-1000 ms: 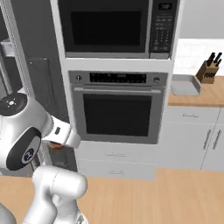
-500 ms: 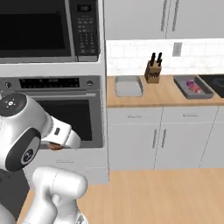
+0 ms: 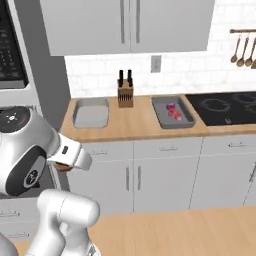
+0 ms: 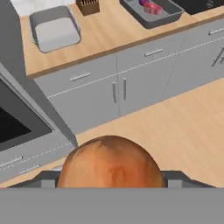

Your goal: Place one onion and one steak in each tupperware on the nearby counter, to pack two identical lunches.

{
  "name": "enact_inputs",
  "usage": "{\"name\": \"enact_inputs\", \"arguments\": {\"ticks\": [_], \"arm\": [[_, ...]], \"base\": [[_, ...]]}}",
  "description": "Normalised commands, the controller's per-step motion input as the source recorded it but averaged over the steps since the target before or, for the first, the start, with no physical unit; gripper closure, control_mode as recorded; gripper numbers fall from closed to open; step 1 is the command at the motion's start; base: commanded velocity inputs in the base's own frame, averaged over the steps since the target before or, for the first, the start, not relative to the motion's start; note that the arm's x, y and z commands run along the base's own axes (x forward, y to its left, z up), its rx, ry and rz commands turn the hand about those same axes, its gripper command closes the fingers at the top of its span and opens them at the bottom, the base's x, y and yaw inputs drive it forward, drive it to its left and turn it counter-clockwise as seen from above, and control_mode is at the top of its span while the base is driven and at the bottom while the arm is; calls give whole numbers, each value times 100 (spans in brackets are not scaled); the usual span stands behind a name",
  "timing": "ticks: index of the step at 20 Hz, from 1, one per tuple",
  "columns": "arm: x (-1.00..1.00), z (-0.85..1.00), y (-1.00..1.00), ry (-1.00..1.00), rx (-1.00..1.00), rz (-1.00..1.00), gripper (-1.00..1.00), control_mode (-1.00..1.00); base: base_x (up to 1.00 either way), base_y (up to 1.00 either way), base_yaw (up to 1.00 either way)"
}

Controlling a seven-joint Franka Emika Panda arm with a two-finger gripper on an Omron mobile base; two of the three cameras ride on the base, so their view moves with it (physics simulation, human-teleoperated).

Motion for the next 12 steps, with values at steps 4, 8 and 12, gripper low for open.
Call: {"name": "enact_inputs", "arguments": {"ticks": [4, 8, 12], "arm": [[0, 0, 0, 0, 0, 0, 100, 100], [0, 0, 0, 0, 0, 0, 100, 100], [0, 0, 0, 0, 0, 0, 100, 100]], "base": [[100, -67, 36], [100, -44, 53], [100, -9, 65]]}}
